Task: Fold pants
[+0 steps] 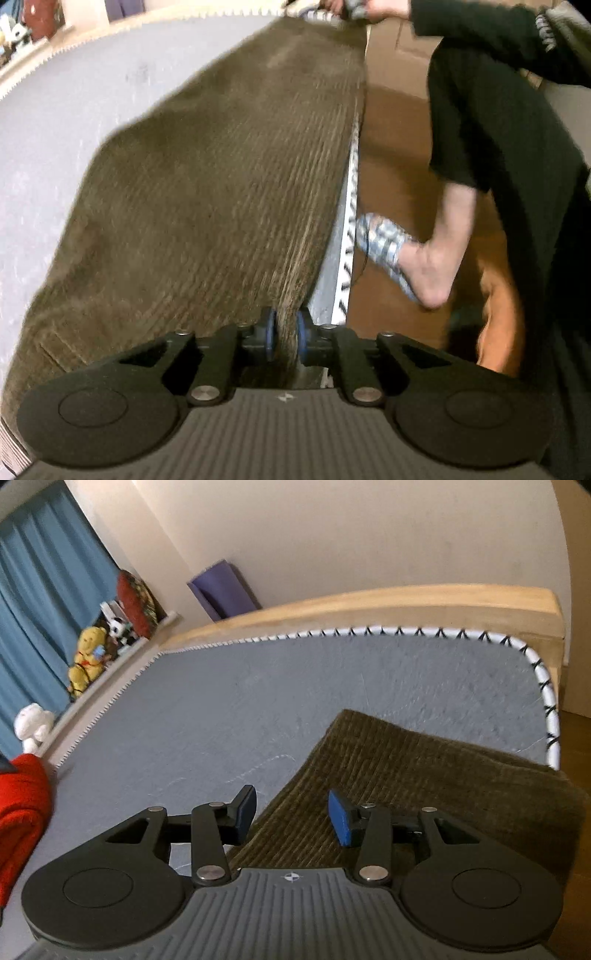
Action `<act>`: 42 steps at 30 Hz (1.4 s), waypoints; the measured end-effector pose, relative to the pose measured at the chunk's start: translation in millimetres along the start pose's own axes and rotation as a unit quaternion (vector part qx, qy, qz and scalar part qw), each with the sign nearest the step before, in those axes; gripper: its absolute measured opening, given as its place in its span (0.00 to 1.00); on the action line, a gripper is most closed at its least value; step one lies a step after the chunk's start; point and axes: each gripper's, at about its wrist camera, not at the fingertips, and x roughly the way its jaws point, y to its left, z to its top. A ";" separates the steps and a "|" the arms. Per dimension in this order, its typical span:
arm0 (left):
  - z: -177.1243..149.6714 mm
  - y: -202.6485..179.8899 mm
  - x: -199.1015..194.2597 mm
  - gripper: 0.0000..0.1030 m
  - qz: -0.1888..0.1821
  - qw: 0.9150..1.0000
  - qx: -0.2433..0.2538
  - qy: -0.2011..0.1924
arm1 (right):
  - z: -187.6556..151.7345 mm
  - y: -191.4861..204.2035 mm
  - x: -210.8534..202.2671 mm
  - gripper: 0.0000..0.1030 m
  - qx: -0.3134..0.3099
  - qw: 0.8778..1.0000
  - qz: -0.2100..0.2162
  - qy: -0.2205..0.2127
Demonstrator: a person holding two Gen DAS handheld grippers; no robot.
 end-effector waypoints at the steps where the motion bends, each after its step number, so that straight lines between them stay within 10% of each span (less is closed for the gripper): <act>1: 1.6 7.5 -8.8 0.28 -0.005 0.999 -0.023 -0.025 | 0.0 0.6 9.3 0.44 0.002 1.000 -0.004 0.007; 8: -9.7 71.1 -57.1 0.41 0.073 0.970 -0.174 -0.153 | -3.4 7.0 63.8 0.44 0.024 0.998 -0.043 0.039; 11: -16.2 79.2 -59.1 0.41 0.108 0.962 -0.196 -0.156 | -2.8 20.0 76.4 0.40 -0.009 0.997 -0.077 0.025; 14: -21.3 83.0 -57.1 0.41 0.130 0.958 -0.208 -0.147 | -9.4 38.6 84.5 0.03 -0.065 0.985 -0.158 0.003; 24: -43.2 116.4 -82.1 0.41 0.175 0.932 -0.277 -0.154 | 0.8 62.9 77.1 0.00 -0.111 0.971 -0.156 -0.145; 28: -55.2 128.1 -84.3 0.41 0.207 0.918 -0.313 -0.132 | 7.0 46.5 88.1 0.00 -0.072 0.977 -0.167 -0.111; 31: -64.0 143.6 -89.4 0.43 0.226 0.897 -0.359 -0.121 | 4.8 38.6 81.8 0.03 -0.066 0.983 -0.147 -0.088; 35: -79.0 163.8 -101.4 0.66 0.239 0.858 -0.438 -0.123 | 12.9 40.7 63.4 0.49 -0.092 0.984 -0.118 -0.098; 37: -87.8 171.3 -103.3 0.83 0.253 0.835 -0.476 -0.107 | 15.4 36.2 52.8 0.55 -0.101 0.982 -0.118 -0.104; 42: -121.7 192.1 -96.5 0.83 0.221 0.770 -0.595 -0.066 | 26.3 4.6 42.2 0.63 -0.087 0.986 -0.121 -0.070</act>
